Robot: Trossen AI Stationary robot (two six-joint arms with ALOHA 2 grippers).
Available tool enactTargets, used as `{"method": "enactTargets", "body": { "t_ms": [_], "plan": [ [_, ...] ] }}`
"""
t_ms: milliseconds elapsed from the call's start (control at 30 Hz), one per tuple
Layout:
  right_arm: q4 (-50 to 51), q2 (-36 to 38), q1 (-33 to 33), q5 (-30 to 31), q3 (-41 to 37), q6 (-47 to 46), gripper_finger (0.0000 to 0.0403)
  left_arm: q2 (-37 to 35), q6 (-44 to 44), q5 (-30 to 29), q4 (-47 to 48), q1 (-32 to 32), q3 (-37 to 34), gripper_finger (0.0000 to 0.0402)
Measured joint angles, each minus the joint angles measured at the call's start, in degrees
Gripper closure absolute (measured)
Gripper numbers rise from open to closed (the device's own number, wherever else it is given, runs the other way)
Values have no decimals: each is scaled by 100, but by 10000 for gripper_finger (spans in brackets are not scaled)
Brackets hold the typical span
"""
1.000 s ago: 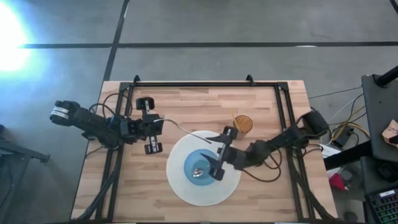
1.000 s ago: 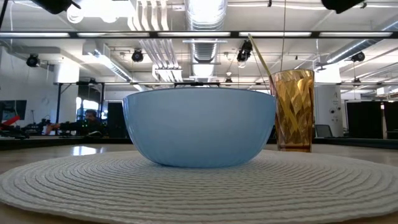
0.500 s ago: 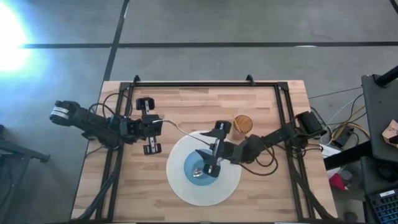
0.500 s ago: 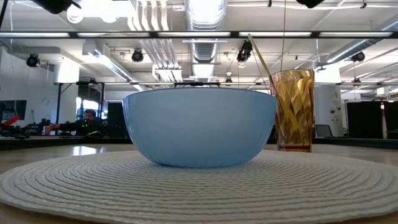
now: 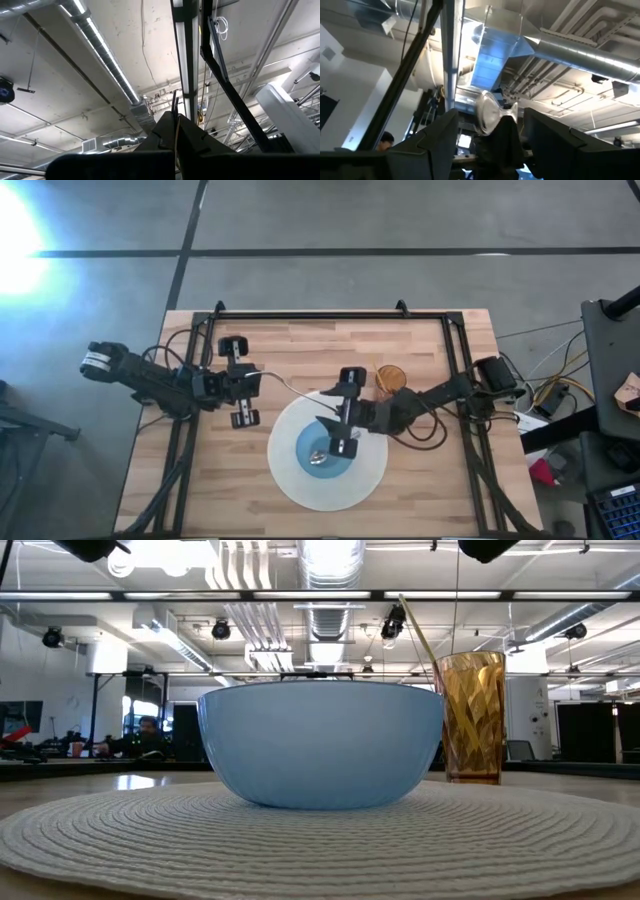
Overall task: Pick & Place Utensil
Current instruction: Put the silver fork into the blue bowl on the white mat
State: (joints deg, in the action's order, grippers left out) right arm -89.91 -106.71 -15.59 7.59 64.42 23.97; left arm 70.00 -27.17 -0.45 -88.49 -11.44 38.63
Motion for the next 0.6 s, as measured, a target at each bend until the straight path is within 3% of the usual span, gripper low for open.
{"method": "enactTargets", "body": {
  "t_ms": [600],
  "plan": [
    [-4,21,0,-310,-3,170,279,-1,-3,13,0,46,-42,401]
  ]
}}
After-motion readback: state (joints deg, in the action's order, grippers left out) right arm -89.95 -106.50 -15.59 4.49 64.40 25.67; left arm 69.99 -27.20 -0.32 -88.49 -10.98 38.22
